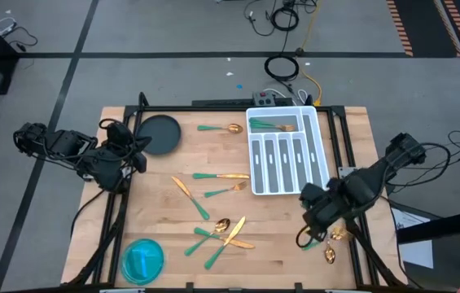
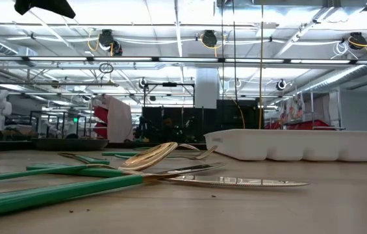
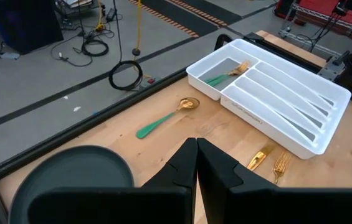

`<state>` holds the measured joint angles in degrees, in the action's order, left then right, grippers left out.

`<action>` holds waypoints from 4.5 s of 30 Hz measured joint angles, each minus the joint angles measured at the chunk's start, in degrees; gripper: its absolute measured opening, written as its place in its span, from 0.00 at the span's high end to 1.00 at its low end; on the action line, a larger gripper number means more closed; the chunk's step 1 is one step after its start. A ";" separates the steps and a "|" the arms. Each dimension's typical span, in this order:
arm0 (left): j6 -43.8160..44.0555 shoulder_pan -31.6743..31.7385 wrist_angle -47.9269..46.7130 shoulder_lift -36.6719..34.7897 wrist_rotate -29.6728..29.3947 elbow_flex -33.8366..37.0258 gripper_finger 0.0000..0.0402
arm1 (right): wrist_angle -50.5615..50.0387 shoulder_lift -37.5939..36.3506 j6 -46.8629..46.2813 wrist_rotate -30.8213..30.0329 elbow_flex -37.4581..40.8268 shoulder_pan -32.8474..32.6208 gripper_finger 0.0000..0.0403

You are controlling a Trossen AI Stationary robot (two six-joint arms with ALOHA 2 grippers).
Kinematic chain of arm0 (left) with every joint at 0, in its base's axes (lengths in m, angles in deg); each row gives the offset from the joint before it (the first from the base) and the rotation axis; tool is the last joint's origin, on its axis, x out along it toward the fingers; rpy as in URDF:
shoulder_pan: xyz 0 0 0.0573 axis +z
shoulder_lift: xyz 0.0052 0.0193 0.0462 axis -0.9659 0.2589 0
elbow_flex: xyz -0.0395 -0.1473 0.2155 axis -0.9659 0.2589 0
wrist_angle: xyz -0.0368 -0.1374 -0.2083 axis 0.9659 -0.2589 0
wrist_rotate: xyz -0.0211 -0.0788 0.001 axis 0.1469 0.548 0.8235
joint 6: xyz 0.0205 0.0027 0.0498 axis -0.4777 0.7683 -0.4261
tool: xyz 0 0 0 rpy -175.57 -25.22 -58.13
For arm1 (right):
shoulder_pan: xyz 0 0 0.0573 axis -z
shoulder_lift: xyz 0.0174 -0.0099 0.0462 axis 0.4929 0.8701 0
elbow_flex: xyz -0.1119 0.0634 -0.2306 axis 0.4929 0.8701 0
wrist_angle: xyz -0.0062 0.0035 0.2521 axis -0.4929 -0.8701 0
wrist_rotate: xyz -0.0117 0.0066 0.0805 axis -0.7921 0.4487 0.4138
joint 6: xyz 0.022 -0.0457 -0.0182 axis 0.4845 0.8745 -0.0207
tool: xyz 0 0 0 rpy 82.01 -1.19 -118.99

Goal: Sort silverware
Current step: Put the green fork into the silverware tray

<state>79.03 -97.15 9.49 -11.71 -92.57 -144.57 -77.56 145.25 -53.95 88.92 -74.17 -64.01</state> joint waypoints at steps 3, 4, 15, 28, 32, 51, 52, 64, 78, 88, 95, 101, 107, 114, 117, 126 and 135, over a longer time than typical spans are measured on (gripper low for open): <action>0.00 0.00 0.01 0.00 0.00 0.00 0.96 | 0.00 -0.17 2.98 -4.14 -4.37 2.07 1.00; 0.00 0.02 0.02 0.00 0.00 0.00 0.96 | -0.10 -0.20 3.81 -5.07 -5.39 2.82 1.00; 0.02 0.00 0.02 0.00 0.00 0.00 0.96 | -0.09 1.28 13.55 -8.07 -6.89 10.18 1.00; 0.46 0.01 0.47 0.00 0.00 0.00 0.96 | 10.15 3.63 40.59 -7.76 -6.89 27.85 1.00; 0.59 0.00 1.05 0.00 0.00 0.00 0.96 | 10.80 3.65 49.04 -7.68 -6.89 33.67 1.00; 6.31 0.02 3.65 0.75 -2.68 0.00 0.96 | 24.62 3.65 84.09 -0.82 -6.89 62.47 1.00; 7.02 0.00 3.62 0.88 -3.37 0.00 0.96 | 25.52 3.65 85.36 0.14 -6.89 63.87 1.00; 9.63 0.02 3.58 2.44 -6.78 0.00 0.96 | 33.41 8.63 96.95 7.64 -6.89 76.53 1.00; 9.65 0.02 3.52 3.02 -7.75 0.00 0.96 | 31.11 19.50 112.19 7.48 -6.87 80.02 1.00; 9.64 0.02 3.45 3.02 -9.77 0.00 0.96 | 29.52 23.24 117.03 7.39 -6.87 80.08 1.00; 9.63 0.02 3.45 3.02 -9.77 0.00 0.96 | 29.23 27.55 117.94 7.39 -6.87 80.17 1.00; 9.64 0.02 3.48 3.02 -9.77 0.00 0.96 | 29.60 30.41 118.19 7.41 -6.87 80.22 1.00; 9.64 0.02 3.48 3.02 -9.77 0.00 0.96 | 29.76 32.71 118.62 7.66 -6.87 80.38 1.00; 9.64 0.02 3.48 3.10 -9.77 0.00 0.96 | 30.14 35.40 119.55 7.94 -6.87 80.70 1.00; 9.64 0.04 3.48 3.10 -9.82 0.00 0.96 | 30.17 36.67 119.55 8.80 -6.87 80.91 1.00; 9.64 0.04 3.48 3.10 -10.14 0.00 0.96 | 32.79 38.38 119.74 9.16 -6.87 81.07 1.00; 9.66 0.04 3.48 3.10 -10.40 0.00 0.96 | 33.06 38.64 119.68 10.74 -6.87 81.98 1.00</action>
<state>88.69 -97.10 12.96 -8.61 -102.96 -144.57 -44.50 183.89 65.73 99.66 -81.04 17.97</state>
